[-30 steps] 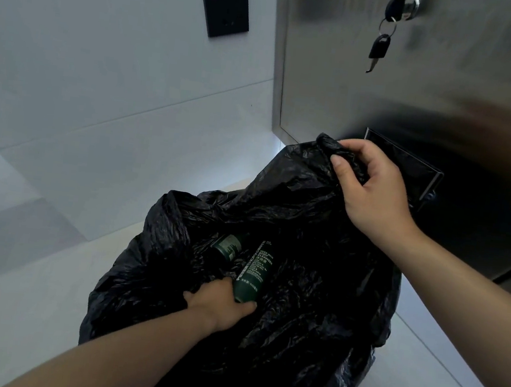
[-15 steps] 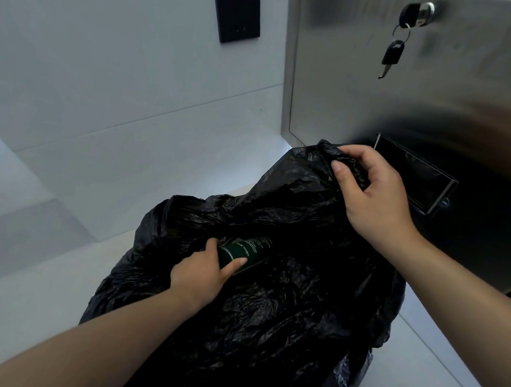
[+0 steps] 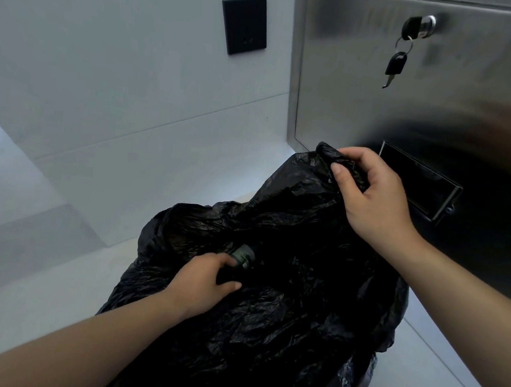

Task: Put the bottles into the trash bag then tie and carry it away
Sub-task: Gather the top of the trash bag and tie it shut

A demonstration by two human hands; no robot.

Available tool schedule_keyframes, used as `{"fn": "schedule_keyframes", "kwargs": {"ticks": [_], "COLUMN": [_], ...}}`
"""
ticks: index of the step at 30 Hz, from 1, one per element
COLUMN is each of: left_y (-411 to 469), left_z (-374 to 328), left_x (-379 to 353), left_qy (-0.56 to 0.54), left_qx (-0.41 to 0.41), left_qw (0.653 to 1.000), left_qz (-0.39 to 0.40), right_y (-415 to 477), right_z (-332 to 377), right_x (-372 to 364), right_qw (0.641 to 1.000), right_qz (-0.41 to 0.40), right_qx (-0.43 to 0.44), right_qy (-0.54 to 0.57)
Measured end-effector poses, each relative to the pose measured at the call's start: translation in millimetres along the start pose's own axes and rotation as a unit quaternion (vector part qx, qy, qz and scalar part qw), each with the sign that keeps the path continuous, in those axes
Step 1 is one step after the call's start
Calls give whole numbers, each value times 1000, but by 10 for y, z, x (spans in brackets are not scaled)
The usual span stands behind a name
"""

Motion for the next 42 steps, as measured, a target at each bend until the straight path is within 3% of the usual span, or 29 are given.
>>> {"fn": "schedule_keyframes", "kwargs": {"ticks": [4, 11, 14, 20, 26, 30, 34, 38, 42], "left_y": [-174, -367, -369, -410, -345, -239, -116, 64, 113], "left_z": [-206, -626, -406, 312, 391, 90, -102, -1, 110], "left_x": [246, 301, 437, 674, 725, 447, 96, -244, -513], "left_qy": [-40, -81, -73, -96, -57, -5, -3, 153, 313], "left_qx": [-90, -203, -183, -70, -99, -173, -192, -109, -19], "left_qw": [994, 976, 979, 986, 984, 980, 980, 982, 940], "left_qz": [-48, -3, -42, -118, -140, -98, -61, 7, 134], "right_y": [16, -48, -60, -42, -57, -89, -118, -149, -184], "right_z": [28, 5, 14, 97, 109, 78, 55, 22, -26], "right_x": [81, 26, -49, -306, -401, -357, -329, -331, -357], "right_qw": [1000, 999, 999, 999, 998, 997, 997, 998, 998], "right_qz": [-13, 10, 17, 34, 35, 39, 38, 36, 46], "right_qx": [7, 6, 5, 19, 37, 31, 25, 17, 8], "right_qy": [-6, -29, -36, -26, -45, -54, -57, -55, -48]}}
Point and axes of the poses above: each hand's wrist, its own y-axis towards the middle knuckle, its own x-axis out of the back of the hand, z = x × y, the point moved 8 cm from there along y, towards the middle knuckle, and after that the axes turned 15 degrees about y, right-handed, at the moved point
